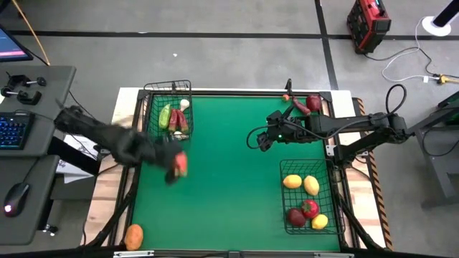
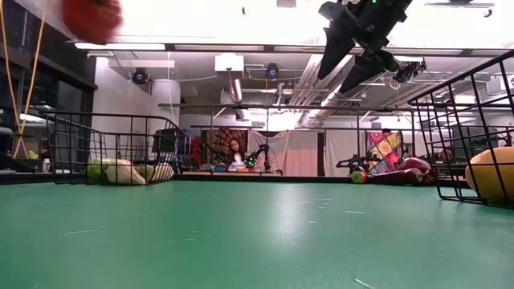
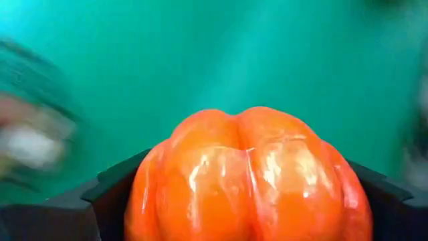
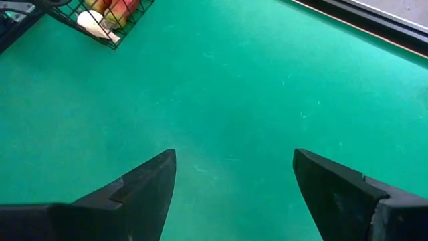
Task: Sort produce into baskets
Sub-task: Put the orange pumpkin into the top black wire basket
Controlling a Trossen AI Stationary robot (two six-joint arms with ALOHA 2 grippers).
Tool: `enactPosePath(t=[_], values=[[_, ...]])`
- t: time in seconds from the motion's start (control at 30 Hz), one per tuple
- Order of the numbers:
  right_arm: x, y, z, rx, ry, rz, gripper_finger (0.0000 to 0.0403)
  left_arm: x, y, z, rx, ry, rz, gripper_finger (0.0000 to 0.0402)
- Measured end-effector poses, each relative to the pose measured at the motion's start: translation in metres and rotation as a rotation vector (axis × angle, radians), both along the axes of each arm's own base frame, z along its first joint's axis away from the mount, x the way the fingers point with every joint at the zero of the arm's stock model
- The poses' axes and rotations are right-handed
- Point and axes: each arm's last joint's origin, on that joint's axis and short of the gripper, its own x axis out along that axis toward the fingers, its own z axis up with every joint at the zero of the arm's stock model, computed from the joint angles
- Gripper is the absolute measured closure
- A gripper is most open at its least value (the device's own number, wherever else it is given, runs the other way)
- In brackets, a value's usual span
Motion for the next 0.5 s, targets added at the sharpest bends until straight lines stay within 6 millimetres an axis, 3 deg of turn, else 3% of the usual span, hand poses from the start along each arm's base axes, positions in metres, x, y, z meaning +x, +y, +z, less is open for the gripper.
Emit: enactPosePath(t=[0.13, 0.27, 0.37, 0.5], values=[[0.0, 0.0, 0.0, 0.014, -0.012, -0.019, 0.0108, -0.008, 0.058, 0.03, 0.243, -0.131, 0.249, 0.0039], [0.001, 0.0, 0.001, 0.02, -0.026, -0.026, 0.0108, -0.021, 0.108, 0.037, 0.317, -0.095, 0.455, 0.0038], [0.001, 0.0, 0.001, 0.033, -0.036, -0.045, 0.0108, -0.029, 0.135, 0.036, 0.365, -0.045, 0.577, 0.0037], [0.001, 0.0, 0.001, 0.05, -0.048, -0.068, 0.0108, -0.034, 0.157, 0.038, 0.439, -0.047, 0.738, 0.0036]])
